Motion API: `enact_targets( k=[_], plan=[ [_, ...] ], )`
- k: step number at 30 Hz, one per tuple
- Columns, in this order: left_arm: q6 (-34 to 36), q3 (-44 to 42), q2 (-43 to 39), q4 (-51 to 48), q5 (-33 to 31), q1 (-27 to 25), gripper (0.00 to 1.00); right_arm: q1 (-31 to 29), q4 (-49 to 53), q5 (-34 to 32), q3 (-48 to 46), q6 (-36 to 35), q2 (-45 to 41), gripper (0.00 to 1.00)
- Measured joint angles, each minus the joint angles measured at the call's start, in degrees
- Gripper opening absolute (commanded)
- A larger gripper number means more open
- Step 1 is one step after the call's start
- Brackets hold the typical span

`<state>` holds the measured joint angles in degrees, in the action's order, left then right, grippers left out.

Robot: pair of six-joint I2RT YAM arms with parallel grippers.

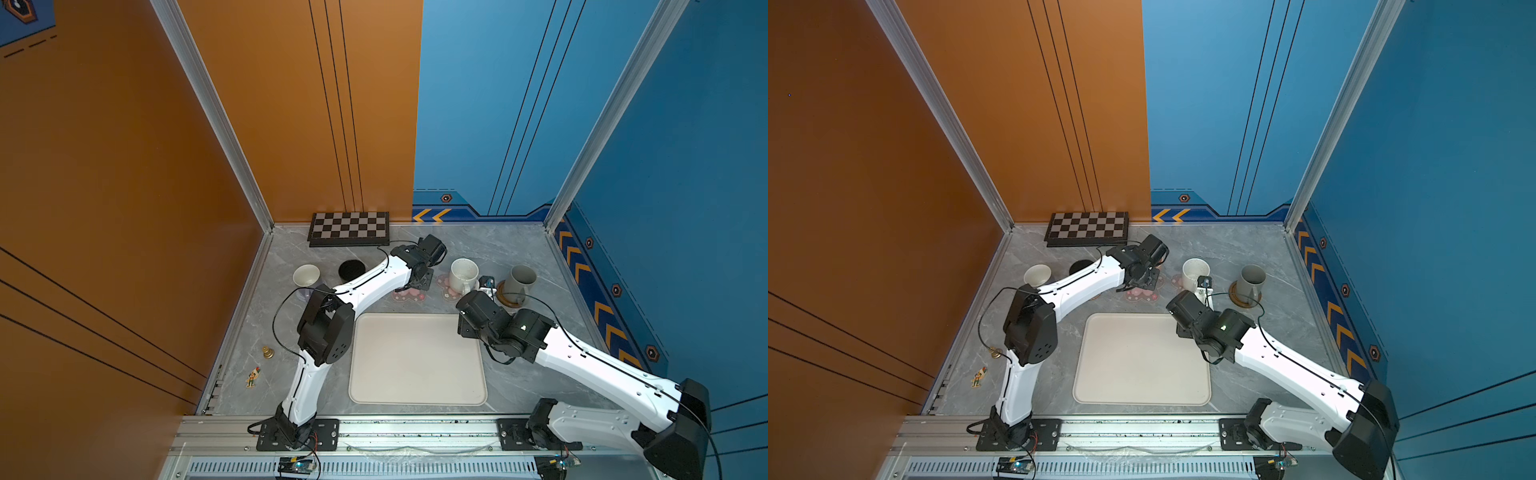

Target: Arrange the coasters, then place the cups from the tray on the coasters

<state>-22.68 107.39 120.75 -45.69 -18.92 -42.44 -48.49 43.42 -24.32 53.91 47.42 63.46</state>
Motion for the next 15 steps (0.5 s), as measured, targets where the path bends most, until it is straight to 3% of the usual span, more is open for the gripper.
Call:
enact_targets(
  k=[15],
  plan=[
    [-1.92,0.0,0.31,-0.02,0.02,0.83,0.0,3.21,-2.38,0.02,-3.23,-1.53,-2.4,0.67]
  ],
)
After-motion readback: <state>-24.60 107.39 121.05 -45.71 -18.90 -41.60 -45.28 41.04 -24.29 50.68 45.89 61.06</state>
